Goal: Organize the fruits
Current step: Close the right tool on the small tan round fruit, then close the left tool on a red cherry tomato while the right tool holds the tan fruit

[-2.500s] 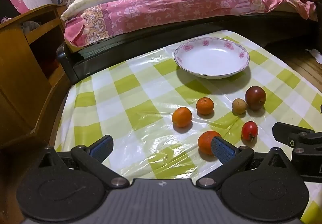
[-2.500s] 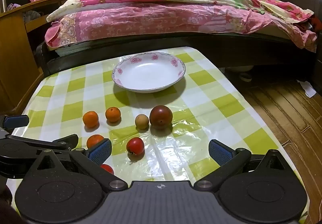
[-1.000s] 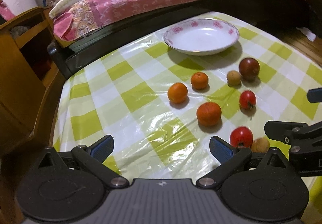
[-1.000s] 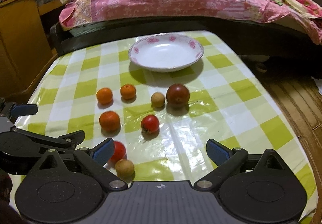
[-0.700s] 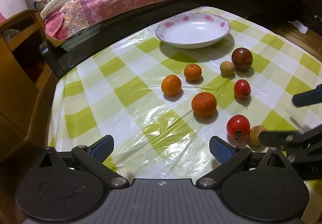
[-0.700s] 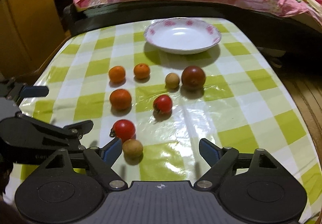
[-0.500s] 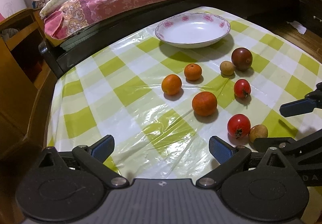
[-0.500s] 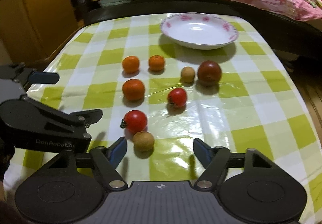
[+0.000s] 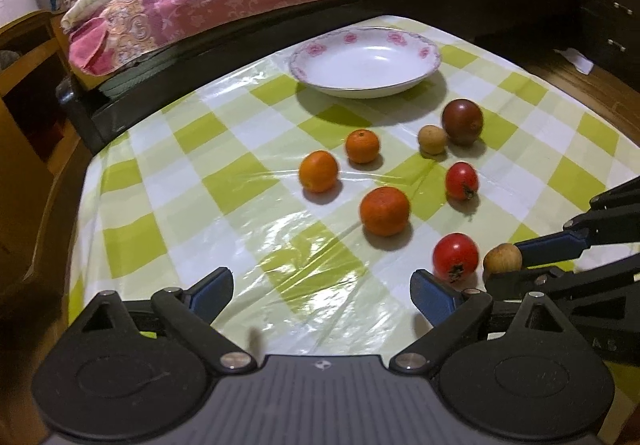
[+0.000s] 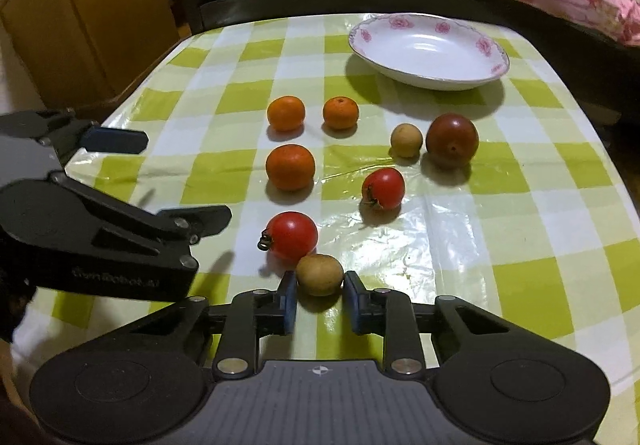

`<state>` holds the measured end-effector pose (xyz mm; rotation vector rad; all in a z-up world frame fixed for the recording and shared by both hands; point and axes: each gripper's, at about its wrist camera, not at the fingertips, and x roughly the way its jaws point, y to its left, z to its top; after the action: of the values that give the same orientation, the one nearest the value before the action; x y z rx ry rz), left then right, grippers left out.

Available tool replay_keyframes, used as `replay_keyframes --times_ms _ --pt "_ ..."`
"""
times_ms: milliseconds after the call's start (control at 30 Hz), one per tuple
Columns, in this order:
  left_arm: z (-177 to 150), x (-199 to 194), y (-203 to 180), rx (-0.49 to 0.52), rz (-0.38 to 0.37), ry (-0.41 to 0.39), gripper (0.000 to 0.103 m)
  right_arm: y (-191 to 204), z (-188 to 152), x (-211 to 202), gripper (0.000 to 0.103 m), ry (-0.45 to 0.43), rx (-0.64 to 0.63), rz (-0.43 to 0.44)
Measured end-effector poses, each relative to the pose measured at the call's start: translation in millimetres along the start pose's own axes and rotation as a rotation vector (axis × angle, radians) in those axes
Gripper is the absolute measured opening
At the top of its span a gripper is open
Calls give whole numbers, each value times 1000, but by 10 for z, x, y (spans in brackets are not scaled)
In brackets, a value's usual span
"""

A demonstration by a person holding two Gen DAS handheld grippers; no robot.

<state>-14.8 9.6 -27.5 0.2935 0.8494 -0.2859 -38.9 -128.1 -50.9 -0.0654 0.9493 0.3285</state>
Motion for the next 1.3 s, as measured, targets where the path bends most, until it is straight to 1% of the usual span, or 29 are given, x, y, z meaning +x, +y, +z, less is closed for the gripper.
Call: replay_keyframes --times_ms 233,367,567,600,667,700,733,767,833,967,1033,1167,1300 --pt "63 17 -151 32 -83 -11 100 -170 4 -112 22 -14 63 -43" --pt "108 29 -251 44 -126 -34 100 -316 3 -152 22 -18 113 -72" --pt "156 97 -429 84 -172 -32 98 -483 13 -197 22 -27 175 -89" --pt "165 113 -460 91 -185 -32 95 -509 15 -202 22 -25 185 -92" --pt "182 156 -513 100 -208 -19 84 -572 10 -210 22 -25 206 -101" --pt "187 184 -535 104 -217 -5 70 -602 8 -218 23 -25 218 -103" --pt "193 228 -556 105 -228 16 62 -638 3 -226 23 -27 231 -102" --pt "193 250 -567 102 -239 30 61 -676 -3 -233 23 -29 247 -99" --pt "210 260 -588 100 -252 26 58 -718 -14 -239 23 -29 265 -98" --pt "271 299 -640 117 -257 28 56 -799 -46 -233 23 -25 300 -88" --pt "305 315 -665 131 -256 28 53 -826 -64 -222 23 -20 315 -81" --pt "365 349 -693 137 -256 33 50 -851 -58 -202 23 -16 325 -62" --pt "407 376 -747 134 -265 37 39 -861 -43 -183 23 -22 320 -68"
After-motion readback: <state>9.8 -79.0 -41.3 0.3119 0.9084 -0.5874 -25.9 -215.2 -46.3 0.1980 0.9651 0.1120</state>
